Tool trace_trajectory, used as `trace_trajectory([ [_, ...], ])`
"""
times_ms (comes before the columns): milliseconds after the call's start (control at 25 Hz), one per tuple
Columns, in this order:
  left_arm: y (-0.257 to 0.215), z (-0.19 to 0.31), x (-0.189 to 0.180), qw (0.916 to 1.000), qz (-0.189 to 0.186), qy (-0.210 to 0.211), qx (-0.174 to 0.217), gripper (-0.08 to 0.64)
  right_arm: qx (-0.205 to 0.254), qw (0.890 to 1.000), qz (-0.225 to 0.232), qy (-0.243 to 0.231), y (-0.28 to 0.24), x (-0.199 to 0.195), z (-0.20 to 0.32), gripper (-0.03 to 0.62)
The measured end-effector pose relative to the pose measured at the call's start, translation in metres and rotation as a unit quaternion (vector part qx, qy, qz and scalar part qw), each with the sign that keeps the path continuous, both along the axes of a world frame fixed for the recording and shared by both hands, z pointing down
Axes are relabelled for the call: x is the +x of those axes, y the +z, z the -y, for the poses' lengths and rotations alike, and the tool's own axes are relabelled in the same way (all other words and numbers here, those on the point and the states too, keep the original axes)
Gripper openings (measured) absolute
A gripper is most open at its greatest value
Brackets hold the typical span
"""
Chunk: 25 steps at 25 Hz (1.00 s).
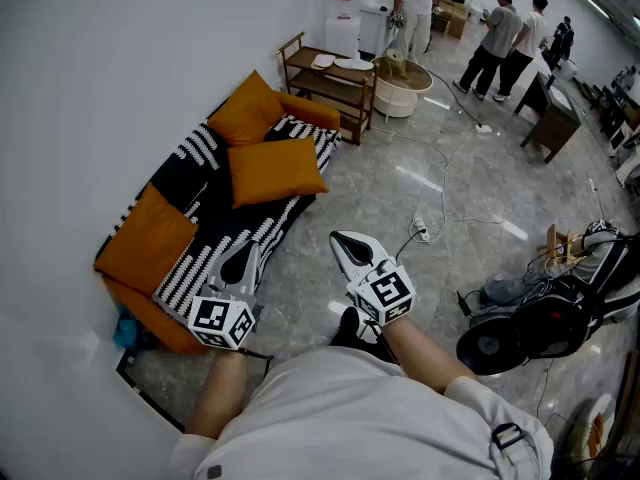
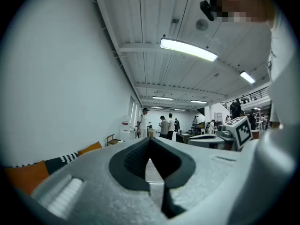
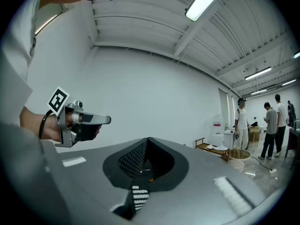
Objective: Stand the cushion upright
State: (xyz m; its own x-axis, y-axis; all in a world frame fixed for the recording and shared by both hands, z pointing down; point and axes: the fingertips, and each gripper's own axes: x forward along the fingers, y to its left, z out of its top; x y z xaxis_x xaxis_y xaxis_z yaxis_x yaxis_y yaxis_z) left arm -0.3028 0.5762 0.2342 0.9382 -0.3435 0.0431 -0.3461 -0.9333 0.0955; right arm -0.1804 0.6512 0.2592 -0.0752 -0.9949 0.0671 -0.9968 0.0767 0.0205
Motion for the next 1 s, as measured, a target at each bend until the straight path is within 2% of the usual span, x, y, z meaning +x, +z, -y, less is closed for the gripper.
trace_trajectory([
  [520,0.017,0.039,0.074,0.9999,0.011,0.0,-0.014,0.003,-0.015,1.0,-0.001,0.004,0.011,0.076,0.04,0.011],
  [760,0.021,0.063,0.147,0.9998,0.008,0.006,-0.016,0.003,-0.017,1.0,0.005,0.0,0.016,0.145,0.063,0.011],
  [1000,0.024,0.092,0.212,0.9997,0.002,-0.007,-0.025,0.003,-0.023,1.0,0.01,-0.015,0.02,0.208,0.084,0.011],
])
